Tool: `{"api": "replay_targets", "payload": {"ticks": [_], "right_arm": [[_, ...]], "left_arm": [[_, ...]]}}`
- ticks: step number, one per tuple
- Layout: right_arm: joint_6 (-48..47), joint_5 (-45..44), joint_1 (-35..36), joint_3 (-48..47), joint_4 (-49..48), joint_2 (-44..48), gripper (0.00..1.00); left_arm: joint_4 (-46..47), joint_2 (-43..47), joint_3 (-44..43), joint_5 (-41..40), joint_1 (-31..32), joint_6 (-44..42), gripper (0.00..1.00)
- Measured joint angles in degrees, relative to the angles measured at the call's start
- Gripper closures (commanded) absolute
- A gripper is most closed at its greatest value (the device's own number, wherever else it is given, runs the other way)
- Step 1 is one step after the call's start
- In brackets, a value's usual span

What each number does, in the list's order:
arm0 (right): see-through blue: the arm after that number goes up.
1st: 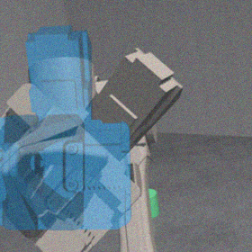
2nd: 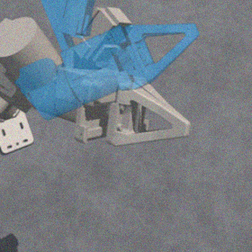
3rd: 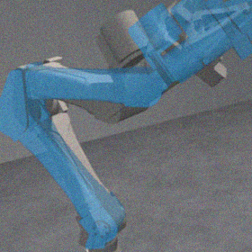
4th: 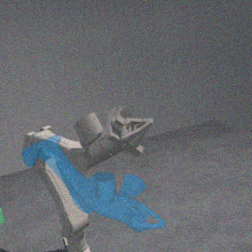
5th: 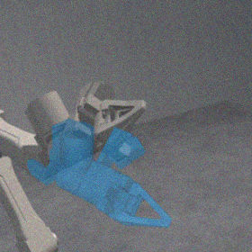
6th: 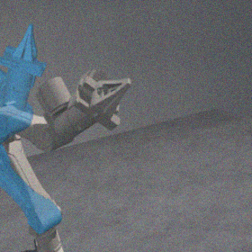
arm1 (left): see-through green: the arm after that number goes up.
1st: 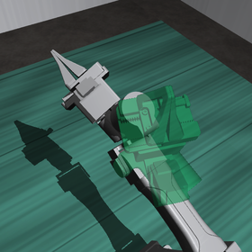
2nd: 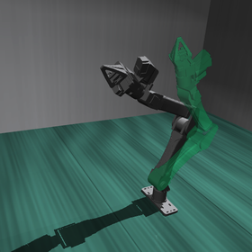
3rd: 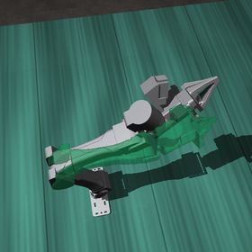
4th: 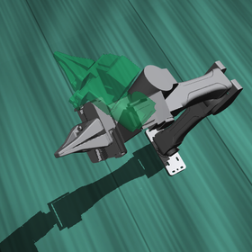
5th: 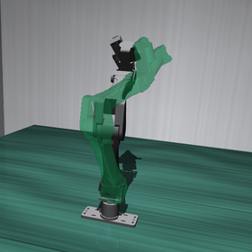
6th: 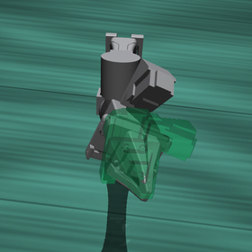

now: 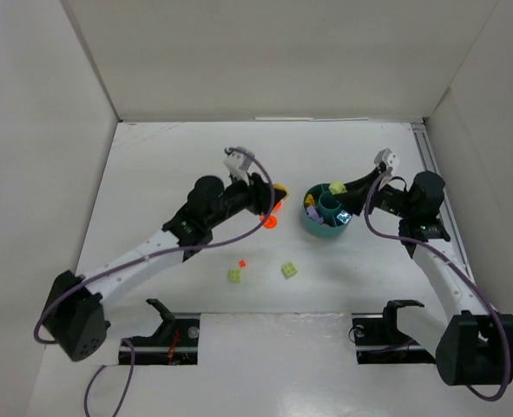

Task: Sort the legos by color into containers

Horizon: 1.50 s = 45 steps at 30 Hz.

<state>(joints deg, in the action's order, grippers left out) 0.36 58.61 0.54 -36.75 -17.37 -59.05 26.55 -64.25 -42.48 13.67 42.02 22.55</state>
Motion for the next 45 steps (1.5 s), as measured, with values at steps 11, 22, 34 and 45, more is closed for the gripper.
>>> {"api": "replay_targets", "payload": {"ticks": [11,22,34,45], "right_arm": [[-11.4,-29.1,-4.9,-1.0,19.5,14.3,0.71],[-16.1,-50.7,-5.1,-4.1,33.8,21.9,0.71],[-17.1,-54.5,-5.1,-4.1,37.9,20.5,0.71],[-17.1,-54.8,-5.1,-4.1,38.0,20.0,0.68]], "left_arm": [[-13.7,-33.5,-32.2,-3.5,0.0,-2.1,1.0],[-20.7,-47.4,-44.5,-4.1,3.2,-3.8,1.0],[-24.5,-50.6,-48.5,-9.0,5.5,-5.6,1.0],[-26.8,-51.4,-49.2,-11.8,6.6,-6.0,0.8]]}}
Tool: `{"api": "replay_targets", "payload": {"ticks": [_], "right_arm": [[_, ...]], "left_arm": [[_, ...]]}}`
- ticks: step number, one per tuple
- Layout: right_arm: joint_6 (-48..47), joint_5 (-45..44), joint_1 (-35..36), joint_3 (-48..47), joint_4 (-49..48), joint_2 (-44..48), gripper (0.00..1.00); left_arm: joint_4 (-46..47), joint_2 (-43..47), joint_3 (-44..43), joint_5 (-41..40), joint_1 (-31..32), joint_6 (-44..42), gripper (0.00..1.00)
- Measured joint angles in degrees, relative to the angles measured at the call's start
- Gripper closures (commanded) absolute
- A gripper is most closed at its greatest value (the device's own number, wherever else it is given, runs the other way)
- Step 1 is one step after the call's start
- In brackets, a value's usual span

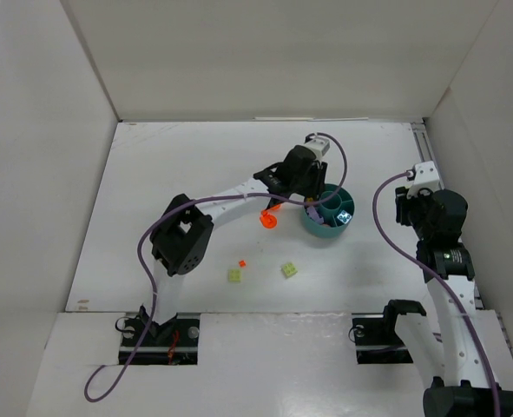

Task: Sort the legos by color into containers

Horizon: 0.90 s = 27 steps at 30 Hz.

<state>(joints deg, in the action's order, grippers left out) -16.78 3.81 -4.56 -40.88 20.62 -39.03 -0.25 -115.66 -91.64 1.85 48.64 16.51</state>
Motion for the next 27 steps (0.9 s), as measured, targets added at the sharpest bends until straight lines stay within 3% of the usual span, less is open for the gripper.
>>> {"api": "replay_targets", "payload": {"ticks": [9,14,19,25,27], "right_arm": [[-0.2,0.1,0.0,0.0,0.0,0.0,0.67],[-0.4,0.8,0.0,0.0,0.0,0.0,0.65],[-0.4,1.2,0.0,0.0,0.0,0.0,0.65],[-1.2,4.6,0.0,0.0,-0.5,-0.7,0.64],[-1.8,8.6,0.0,0.0,-1.9,-2.3,0.63]], "left_arm": [[-0.3,0.1,0.0,-0.5,0.2,-1.1,0.63],[-0.9,1.1,0.0,-0.5,0.2,-1.4,0.43],[-0.9,2.9,0.0,-0.4,0.4,-1.5,0.42],[-1.0,5.4,0.3,-0.9,0.4,-1.7,0.01],[-0.9,7.1,1.1,-1.8,0.4,-1.7,0.0]]}}
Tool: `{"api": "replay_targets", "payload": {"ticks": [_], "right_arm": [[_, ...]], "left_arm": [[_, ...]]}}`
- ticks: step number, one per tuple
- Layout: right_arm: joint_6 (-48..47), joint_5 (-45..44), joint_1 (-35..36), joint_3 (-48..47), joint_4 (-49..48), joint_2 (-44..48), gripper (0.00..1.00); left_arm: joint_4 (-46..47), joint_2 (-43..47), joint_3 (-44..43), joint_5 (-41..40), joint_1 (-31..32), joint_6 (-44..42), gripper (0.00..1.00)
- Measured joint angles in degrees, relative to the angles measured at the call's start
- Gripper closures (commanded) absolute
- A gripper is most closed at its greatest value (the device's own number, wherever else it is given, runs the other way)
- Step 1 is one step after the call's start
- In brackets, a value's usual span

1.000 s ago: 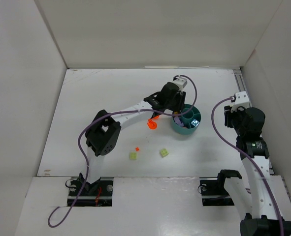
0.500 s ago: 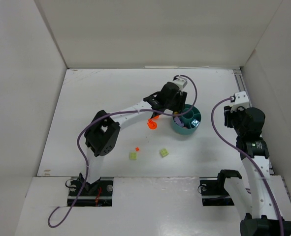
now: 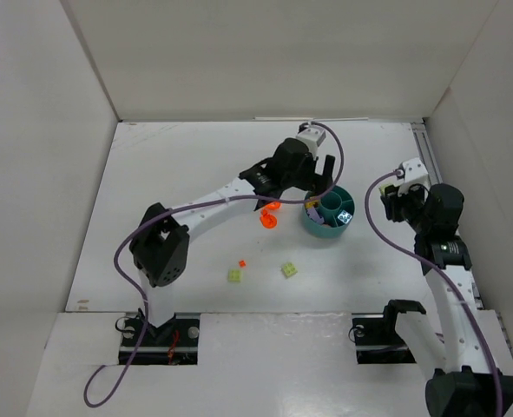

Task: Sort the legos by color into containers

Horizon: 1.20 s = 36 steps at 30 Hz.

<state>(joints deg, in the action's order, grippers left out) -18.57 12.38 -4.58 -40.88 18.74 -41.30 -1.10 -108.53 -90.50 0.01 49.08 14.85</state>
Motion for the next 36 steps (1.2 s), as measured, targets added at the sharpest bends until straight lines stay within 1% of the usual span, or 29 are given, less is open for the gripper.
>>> {"api": "replay_targets", "payload": {"ticks": [3,6,10,15,17,21,25,30,32,36], "right_arm": [[-1.0,8.2,0.0,0.0,-3.5,-4.9,0.63],[-1.5,15.7,0.0,-0.2,-7.4,-12.8,0.63],[-1.4,20.9,0.2,-0.4,-11.2,-20.9,0.63],[-1.2,21.4,3.1,-2.2,-14.1,-25.3,0.63],[-1.1,21.1,5.0,-3.8,-15.8,-26.9,0.6],[-0.9,20.5,7.3,-5.9,-18.2,-30.1,0.6],[-0.4,18.7,7.8,-6.0,-19.4,-32.3,0.59],[0.4,17.3,8.1,-6.2,-20.2,-34.6,0.56],[0.6,17.1,8.4,-6.3,-20.5,-35.2,0.54],[1.2,16.6,8.4,-6.3,-20.7,-36.2,0.53]], "left_arm": [[0.6,4.8,3.6,-0.9,-0.3,0.0,0.0],[1.9,11.0,9.3,-1.0,-1.8,0.8,0.0],[3.5,19.6,18.2,-2.3,-5.9,2.4,0.0],[3.9,26.0,27.1,-4.9,-10.1,5.1,0.0],[3.9,27.0,29.8,-5.1,-11.4,6.2,0.0],[3.7,27.5,33.7,-4.0,-14.7,8.3,0.0],[3.4,27.5,35.2,-3.1,-16.9,9.6,0.0],[3.3,27.5,35.3,-2.6,-16.8,10.4,0.0],[3.3,27.5,35.3,-2.4,-16.8,10.7,0.0],[3.2,27.5,35.3,-2.4,-16.8,11.2,0.0]]}}
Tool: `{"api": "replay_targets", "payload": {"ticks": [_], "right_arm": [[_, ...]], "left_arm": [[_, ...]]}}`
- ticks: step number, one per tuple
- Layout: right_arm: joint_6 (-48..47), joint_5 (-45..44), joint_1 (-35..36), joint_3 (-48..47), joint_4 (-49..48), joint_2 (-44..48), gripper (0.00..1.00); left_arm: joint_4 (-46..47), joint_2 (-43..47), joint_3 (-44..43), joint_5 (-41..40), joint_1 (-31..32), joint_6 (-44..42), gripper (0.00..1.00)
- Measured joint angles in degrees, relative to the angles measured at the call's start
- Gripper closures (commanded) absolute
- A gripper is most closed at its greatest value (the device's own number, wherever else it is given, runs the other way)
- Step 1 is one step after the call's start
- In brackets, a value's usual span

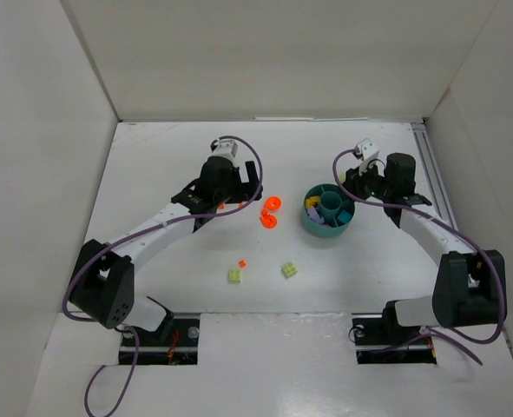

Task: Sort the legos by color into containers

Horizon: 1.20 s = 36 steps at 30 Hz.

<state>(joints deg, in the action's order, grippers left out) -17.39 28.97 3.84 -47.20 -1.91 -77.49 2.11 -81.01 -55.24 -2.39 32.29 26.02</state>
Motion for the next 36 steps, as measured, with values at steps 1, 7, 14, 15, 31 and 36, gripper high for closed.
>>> {"api": "replay_targets", "payload": {"ticks": [1,7,14,15,31,36], "right_arm": [[0.3,-0.1,0.0,0.0,-0.1,-0.3,0.53],[1.6,-0.5,0.4,0.0,-0.1,-1.7,0.51],[3.3,-0.5,0.7,0.0,-0.2,-1.7,0.47],[3.5,-0.5,0.7,0.0,-0.2,-1.6,0.47],[-1.9,-12.3,13.2,0.0,7.0,19.1,0.0],[-2.5,-20.6,30.4,0.0,13.6,20.7,0.0]], "left_arm": [[0.0,0.0,0.0,0.0,0.0,0.0,0.0],[-0.8,0.0,0.0,0.0,0.0,0.5,0.0],[-1.2,0.0,0.0,0.0,0.0,0.7,0.01],[-1.3,0.0,0.0,0.0,0.0,0.7,0.01],[-5.7,3.7,7.8,1.0,0.0,5.7,0.0],[-8.7,7.4,12.9,-0.2,0.0,10.2,0.0]]}}
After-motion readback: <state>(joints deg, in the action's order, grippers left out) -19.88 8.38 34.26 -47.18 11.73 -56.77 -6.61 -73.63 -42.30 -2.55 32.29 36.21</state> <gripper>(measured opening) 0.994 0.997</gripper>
